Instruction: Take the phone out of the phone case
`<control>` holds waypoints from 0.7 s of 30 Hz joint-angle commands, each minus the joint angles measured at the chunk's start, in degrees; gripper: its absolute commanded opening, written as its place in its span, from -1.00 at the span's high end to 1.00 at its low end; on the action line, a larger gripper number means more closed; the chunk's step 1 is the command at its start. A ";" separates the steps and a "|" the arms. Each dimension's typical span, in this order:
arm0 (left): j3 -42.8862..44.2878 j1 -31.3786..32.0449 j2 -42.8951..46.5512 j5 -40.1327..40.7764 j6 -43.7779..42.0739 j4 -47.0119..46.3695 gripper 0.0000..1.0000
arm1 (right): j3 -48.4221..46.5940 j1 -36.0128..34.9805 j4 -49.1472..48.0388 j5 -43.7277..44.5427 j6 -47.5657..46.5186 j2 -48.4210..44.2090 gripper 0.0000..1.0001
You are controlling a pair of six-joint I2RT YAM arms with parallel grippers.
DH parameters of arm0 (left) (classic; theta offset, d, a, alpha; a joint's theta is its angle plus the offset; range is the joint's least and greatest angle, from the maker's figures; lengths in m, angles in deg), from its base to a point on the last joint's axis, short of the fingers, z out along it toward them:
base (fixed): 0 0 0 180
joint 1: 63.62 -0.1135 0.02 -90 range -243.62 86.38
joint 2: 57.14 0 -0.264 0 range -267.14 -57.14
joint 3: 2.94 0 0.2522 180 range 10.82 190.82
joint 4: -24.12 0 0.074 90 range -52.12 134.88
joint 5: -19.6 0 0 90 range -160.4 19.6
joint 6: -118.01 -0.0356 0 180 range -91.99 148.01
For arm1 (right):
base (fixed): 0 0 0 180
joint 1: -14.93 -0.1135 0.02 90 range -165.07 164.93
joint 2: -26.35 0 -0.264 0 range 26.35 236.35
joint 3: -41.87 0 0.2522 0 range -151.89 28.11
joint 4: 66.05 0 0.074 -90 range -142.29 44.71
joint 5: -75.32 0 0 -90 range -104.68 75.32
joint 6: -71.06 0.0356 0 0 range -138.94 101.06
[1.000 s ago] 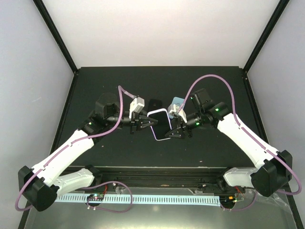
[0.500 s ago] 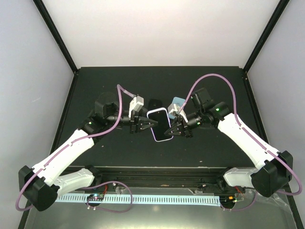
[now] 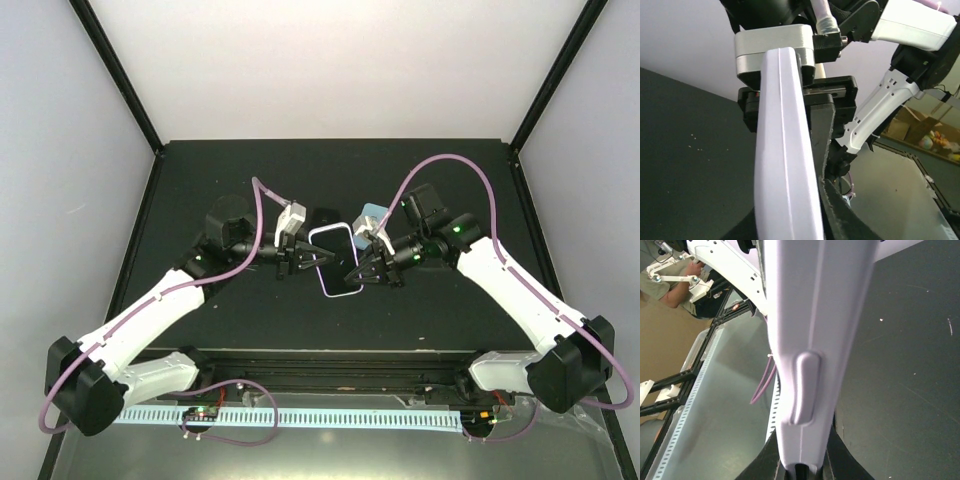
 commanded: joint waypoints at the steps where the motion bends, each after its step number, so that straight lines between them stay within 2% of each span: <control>1: 0.14 0.03 -0.54 -1.43 1.77 -3.85 0.75 | -1.45 -0.13 -2.97 -2.92 0.21 -0.30 0.90; 2: 0.47 -0.10 -0.68 0.70 2.86 -3.27 0.80 | -1.48 -0.16 -2.93 -2.35 0.26 -0.26 0.80; 4: 1.90 -0.35 -1.32 1.60 4.67 -2.63 0.94 | -2.20 -0.13 -1.75 -0.58 -0.48 -0.33 0.45; 6: 4.46 -0.71 -2.52 1.24 5.32 -0.48 0.97 | -4.46 -0.13 3.57 1.81 -5.24 -0.08 0.17; 9: 8.46 -1.39 -4.31 -0.10 2.92 4.15 0.97 | -7.94 -0.09 11.87 7.21 -13.16 0.82 -0.08; 12: 8.45 -1.82 -5.69 -1.33 2.88 3.41 0.95 | -9.47 -0.13 18.01 11.64 -20.42 1.87 -0.12; 15: 5.88 -2.79 -7.11 -8.88 4.75 -3.80 0.87 | -9.78 -0.16 21.94 13.65 -25.16 2.64 -0.12; 16: 4.88 -3.35 -7.44 -9.92 5.95 -6.27 0.90 | -9.70 -0.14 22.76 14.12 -26.60 2.88 -0.11; 17: 4.47 -3.87 -7.68 -11.05 6.02 -7.48 0.96 | -9.66 -0.14 23.53 14.25 -27.83 3.06 -0.09; 21: 3.74 -5.76 -8.84 -15.90 8.61 -11.70 0.97 | -9.65 -0.22 26.34 12.67 -31.02 3.71 0.04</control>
